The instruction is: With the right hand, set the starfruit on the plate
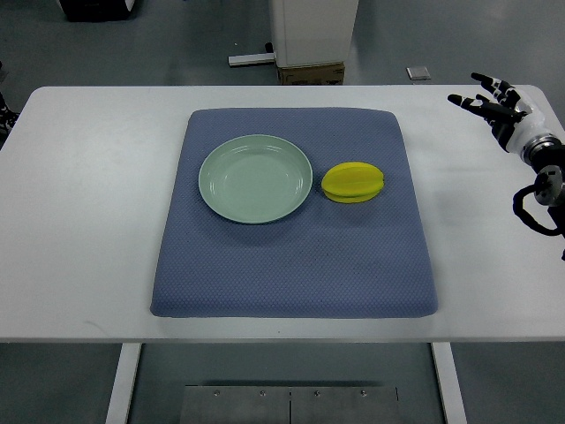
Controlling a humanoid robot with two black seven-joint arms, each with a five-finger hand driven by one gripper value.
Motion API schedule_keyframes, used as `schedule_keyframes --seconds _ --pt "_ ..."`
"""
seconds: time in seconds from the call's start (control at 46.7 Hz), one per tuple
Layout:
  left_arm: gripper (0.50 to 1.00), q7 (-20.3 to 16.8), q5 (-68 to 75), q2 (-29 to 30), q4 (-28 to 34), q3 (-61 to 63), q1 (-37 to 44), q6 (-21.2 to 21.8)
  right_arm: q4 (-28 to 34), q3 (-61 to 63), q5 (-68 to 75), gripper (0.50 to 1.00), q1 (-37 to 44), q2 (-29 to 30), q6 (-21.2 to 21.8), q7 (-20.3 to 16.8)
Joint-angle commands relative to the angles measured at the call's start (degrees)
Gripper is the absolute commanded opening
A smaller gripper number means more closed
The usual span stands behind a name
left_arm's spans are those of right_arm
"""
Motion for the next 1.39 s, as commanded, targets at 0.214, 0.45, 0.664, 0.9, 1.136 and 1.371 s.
schedule_keyframes --seconds 0.214,0.45,0.664,0.9,1.136,1.371 --pt "1.000 0.0 -0.2 0.0 0.0 -0.1 -0.1 0.0 0.0 0.1 0.0 1.000 0.0 0.0 0.0 0.0" --pt "1.000 0.0 -0.2 0.0 0.0 -0.1 0.2 0.3 0.0 0.1 0.0 1.000 0.0 0.0 0.0 0.0" --pt "1.000 0.0 -0.2 0.0 0.0 -0.1 0.1 0.3 -0.1 0.1 0.0 1.000 0.0 -0.2 0.0 0.0" --pt "1.000 0.0 -0.2 0.0 0.0 -0.1 0.1 0.3 0.0 0.0 0.0 1.000 -0.1 -0.1 0.0 0.1" --pt "1.000 0.0 -0.2 0.0 0.0 -0.1 0.1 0.3 0.0 -0.2 0.0 1.000 -0.2 -0.1 0.0 0.1" --pt "1.000 0.0 -0.2 0.0 0.0 -0.1 0.1 0.3 0.0 -0.3 0.0 1.000 -0.3 -0.1 0.0 0.4"
